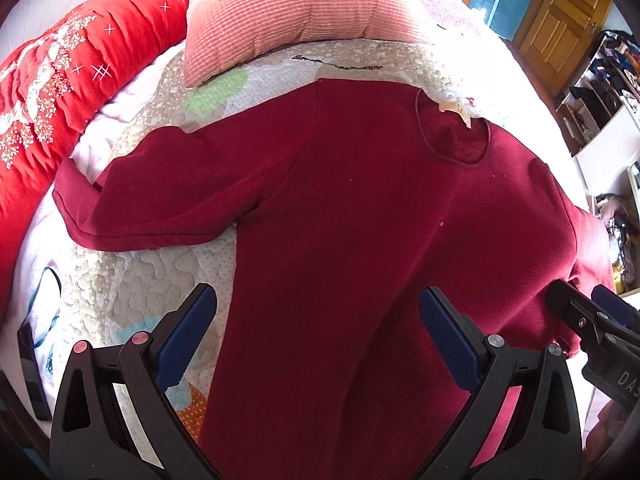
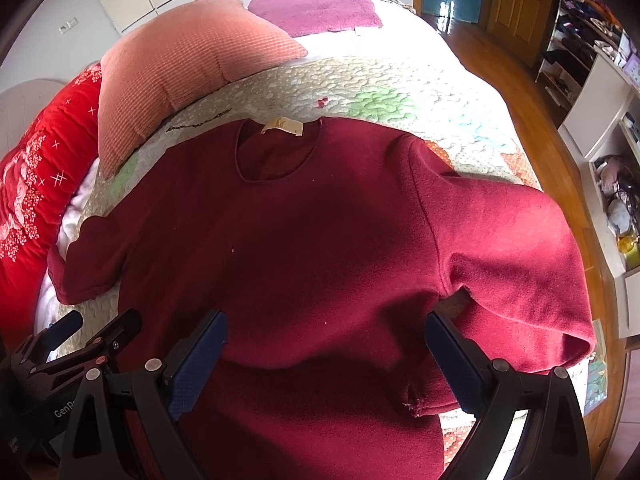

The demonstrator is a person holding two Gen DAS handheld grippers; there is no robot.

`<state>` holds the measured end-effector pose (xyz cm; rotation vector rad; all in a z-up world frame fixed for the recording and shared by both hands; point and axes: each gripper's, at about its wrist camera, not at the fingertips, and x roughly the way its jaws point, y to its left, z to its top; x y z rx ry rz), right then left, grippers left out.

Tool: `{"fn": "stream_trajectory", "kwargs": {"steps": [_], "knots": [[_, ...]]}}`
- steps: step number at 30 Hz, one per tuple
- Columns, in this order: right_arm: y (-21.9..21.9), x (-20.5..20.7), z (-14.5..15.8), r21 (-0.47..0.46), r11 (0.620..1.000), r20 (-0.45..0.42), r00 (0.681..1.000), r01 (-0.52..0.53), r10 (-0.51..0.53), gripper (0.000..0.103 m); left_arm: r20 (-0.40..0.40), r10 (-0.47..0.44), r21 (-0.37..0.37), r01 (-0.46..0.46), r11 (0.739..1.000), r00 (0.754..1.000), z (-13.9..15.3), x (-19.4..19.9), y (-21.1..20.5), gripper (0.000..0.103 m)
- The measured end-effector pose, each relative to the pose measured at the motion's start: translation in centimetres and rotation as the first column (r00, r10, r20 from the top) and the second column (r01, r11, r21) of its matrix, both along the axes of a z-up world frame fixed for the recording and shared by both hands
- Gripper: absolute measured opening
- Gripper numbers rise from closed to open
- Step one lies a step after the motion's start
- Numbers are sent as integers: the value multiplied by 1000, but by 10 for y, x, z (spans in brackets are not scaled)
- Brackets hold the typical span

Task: Fold small clothes

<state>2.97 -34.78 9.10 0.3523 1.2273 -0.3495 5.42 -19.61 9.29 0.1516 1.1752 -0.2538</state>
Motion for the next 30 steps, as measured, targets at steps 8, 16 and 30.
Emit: {"fn": "stream_trajectory", "kwargs": {"steps": [8,16,30], "knots": [[7,14,-8,9,1000,4,1000,-19,19,98,7,24,12,-25,1000,1000,-4,15,14,102],[25,32,-20,22,998,1,998,-62,62,98,3,61,15,-61,998,998,-8,31,37,102],[77,76,-41,37,981,13,981,-192,191,97,17,282,17,-282,959,959,-14,79,151,102]]}}
